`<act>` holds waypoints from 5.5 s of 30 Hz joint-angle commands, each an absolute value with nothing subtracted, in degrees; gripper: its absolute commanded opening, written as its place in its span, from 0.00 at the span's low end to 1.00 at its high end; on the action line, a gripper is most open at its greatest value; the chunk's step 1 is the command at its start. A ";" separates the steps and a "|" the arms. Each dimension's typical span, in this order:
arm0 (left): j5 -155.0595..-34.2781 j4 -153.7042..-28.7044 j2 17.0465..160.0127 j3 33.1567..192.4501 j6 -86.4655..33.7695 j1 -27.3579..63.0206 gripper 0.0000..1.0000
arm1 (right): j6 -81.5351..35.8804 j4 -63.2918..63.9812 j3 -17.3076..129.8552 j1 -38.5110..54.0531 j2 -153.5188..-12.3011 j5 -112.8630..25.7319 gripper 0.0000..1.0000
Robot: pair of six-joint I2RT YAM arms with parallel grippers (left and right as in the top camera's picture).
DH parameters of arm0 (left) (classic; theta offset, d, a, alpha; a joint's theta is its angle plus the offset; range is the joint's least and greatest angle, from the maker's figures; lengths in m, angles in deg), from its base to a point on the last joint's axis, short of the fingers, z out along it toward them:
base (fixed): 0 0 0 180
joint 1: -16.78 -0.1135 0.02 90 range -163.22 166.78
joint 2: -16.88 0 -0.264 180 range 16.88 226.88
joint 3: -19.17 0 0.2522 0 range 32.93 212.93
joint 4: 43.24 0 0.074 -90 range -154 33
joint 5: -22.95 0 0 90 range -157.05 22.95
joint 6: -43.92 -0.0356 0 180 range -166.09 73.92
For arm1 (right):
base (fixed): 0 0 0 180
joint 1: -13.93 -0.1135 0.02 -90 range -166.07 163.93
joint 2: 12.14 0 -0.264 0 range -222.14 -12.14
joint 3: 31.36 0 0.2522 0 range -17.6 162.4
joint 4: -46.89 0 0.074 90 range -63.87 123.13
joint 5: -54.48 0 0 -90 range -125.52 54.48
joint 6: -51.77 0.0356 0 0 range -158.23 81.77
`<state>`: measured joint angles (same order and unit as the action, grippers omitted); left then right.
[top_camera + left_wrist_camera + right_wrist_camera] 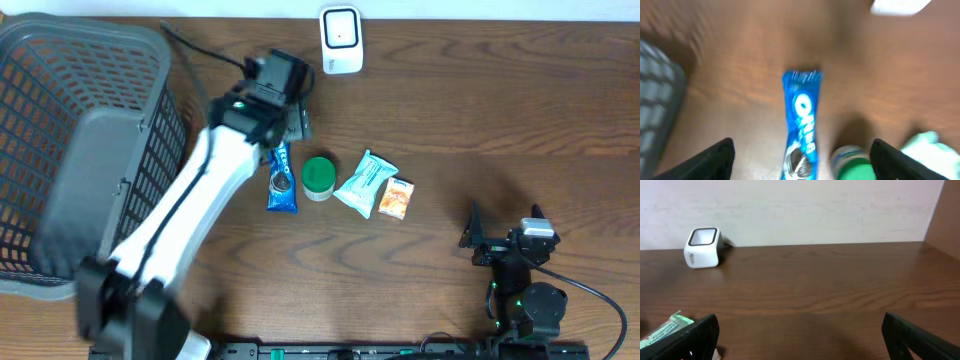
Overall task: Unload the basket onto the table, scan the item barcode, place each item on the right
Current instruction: 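Carry the Oreo pack with the left gripper and set it left of the jar, then retract the left arm and move the right gripper toward the Kleenex pack, then grasp the orange Kleenex pack with the right gripper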
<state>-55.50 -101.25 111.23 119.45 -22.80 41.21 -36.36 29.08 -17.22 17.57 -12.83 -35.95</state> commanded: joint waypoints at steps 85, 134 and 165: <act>-31.96 -67.98 33.81 100.26 -46.82 20.27 0.98 | 25.13 -34.20 70.49 -16.11 -109.30 -25.98 0.99; -31.94 -67.81 33.81 100.26 -46.84 20.27 0.98 | -61.16 -16.74 56.79 -9.40 -121.10 -37.22 0.31; -31.94 -67.78 33.81 100.26 -46.82 20.27 0.98 | -99.02 -28.98 84.66 -9.42 -99.44 -93.28 0.39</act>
